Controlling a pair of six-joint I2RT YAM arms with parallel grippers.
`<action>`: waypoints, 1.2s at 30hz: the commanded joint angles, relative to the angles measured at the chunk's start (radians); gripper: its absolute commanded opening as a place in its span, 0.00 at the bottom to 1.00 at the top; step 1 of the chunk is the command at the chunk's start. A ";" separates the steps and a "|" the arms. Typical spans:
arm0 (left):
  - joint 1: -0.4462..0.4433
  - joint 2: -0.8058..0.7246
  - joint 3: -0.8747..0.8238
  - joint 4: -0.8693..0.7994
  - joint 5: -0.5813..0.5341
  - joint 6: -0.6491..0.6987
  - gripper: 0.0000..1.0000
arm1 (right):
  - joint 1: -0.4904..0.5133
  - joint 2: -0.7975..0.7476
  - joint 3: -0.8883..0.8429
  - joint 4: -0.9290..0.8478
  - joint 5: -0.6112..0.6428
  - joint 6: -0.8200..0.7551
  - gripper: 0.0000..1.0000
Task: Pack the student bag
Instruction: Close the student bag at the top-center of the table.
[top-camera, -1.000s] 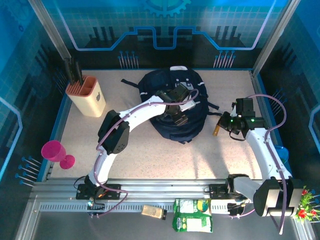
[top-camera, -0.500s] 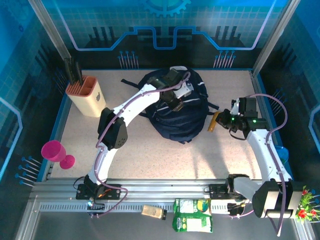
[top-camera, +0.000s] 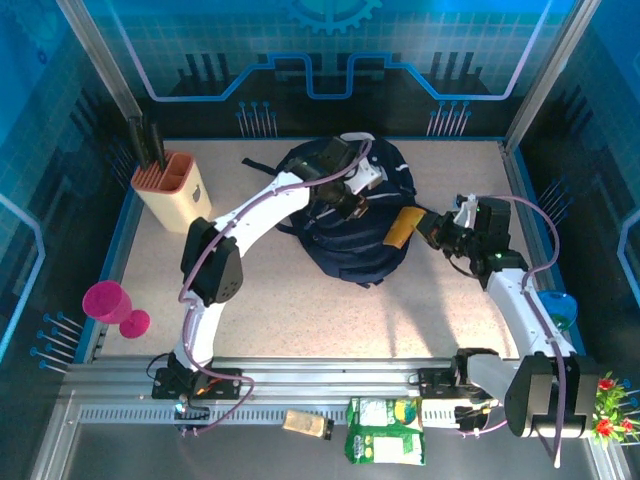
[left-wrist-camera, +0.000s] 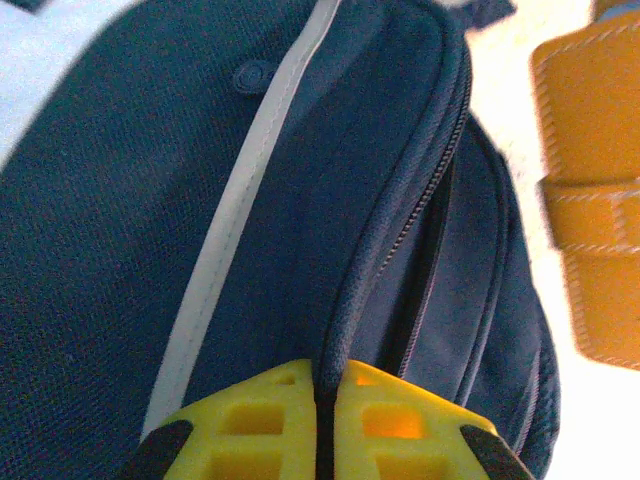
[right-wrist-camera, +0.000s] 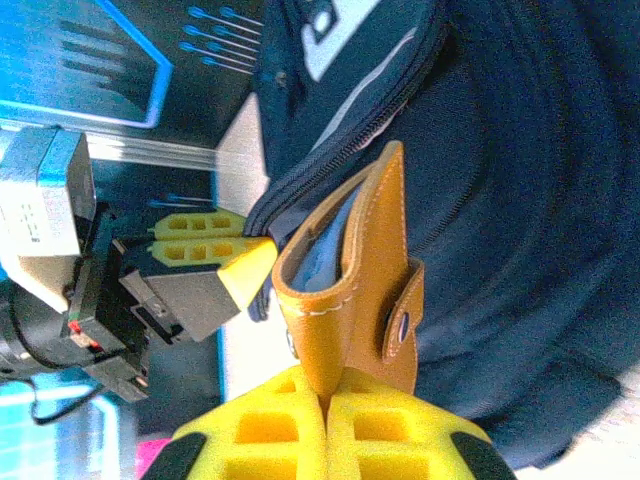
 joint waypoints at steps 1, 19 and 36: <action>0.006 -0.102 -0.016 0.184 0.088 -0.095 0.06 | 0.019 0.018 -0.027 0.324 -0.055 0.195 0.00; 0.007 -0.074 0.047 0.251 0.173 -0.260 0.07 | 0.219 0.296 -0.049 0.640 0.269 0.424 0.01; 0.009 -0.069 0.054 0.242 0.176 -0.277 0.09 | 0.288 0.441 0.036 0.478 0.368 0.409 0.05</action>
